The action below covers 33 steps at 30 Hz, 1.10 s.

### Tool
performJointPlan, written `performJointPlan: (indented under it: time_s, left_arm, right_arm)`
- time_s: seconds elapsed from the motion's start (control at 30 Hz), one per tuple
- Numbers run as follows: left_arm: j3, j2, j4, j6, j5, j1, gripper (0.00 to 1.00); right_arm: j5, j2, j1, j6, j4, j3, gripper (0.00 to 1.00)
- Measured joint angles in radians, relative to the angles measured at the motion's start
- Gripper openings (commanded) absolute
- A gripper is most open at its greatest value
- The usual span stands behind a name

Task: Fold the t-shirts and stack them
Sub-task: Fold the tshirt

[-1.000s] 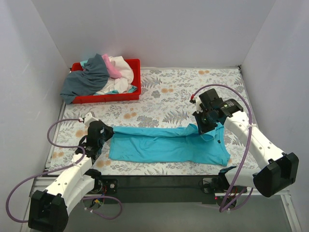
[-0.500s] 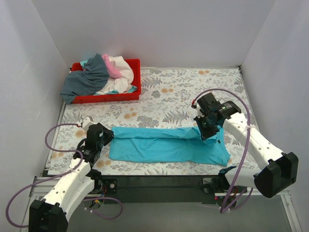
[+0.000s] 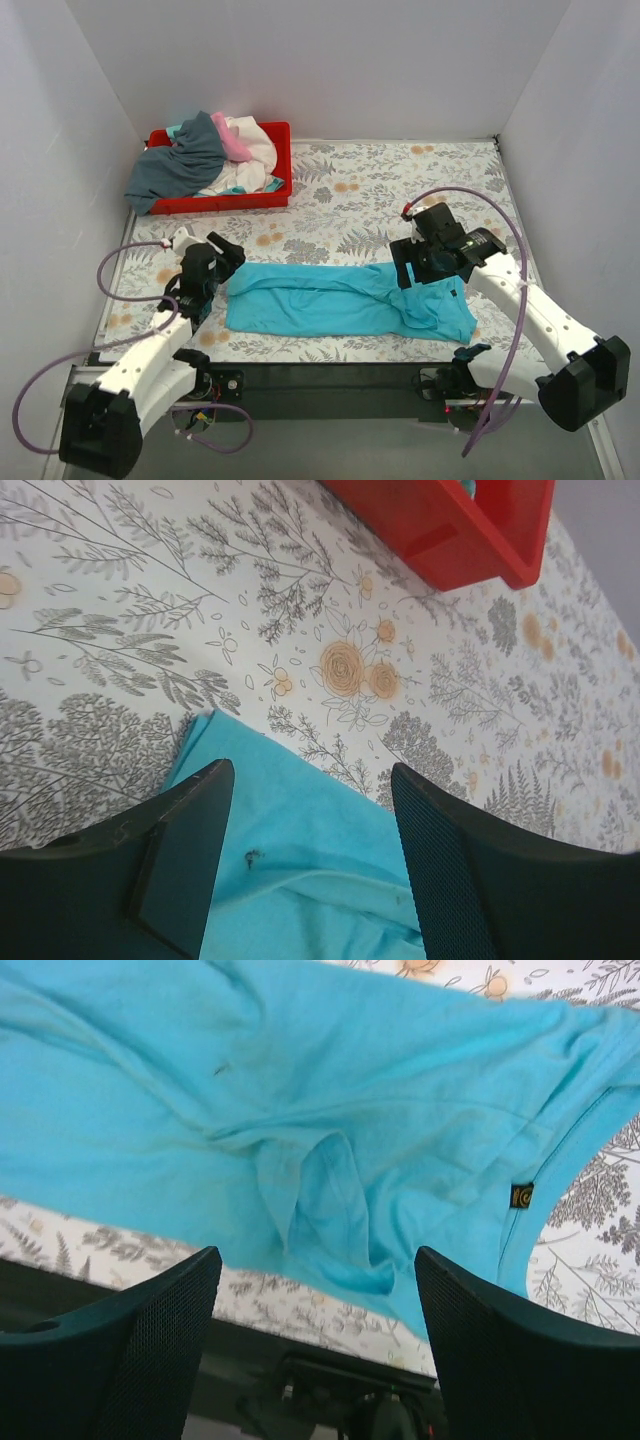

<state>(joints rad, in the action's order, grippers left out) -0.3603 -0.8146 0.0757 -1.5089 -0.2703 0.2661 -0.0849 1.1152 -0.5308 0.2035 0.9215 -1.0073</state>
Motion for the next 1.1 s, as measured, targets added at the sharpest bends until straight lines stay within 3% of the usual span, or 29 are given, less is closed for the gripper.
performJointPlan:
  time_s: [0.17, 0.57, 0.87, 1.1]
  left_arm:
    - [-0.036, -0.241, -0.142, 0.028, 0.090, 0.013, 0.59]
    - [-0.043, -0.447, -0.411, 0.036, 0.234, 0.039, 0.61]
    - [-0.075, -0.623, -0.495, 0.035, 0.353, 0.051, 0.60]
    - [-0.086, -0.699, -0.546, 0.026, 0.407, 0.051, 0.60]
  right_arm:
    - [-0.047, 0.077, 0.037, 0.027, -0.183, 0.122, 0.70]
    - [0.006, 0.122, 0.211, 0.083, -0.549, 0.266, 0.70]
    - [0.085, 0.126, 0.479, 0.094, -0.690, 0.368, 0.65]
    - [0.147, 0.130, 0.528, 0.096, -0.739, 0.389, 0.58]
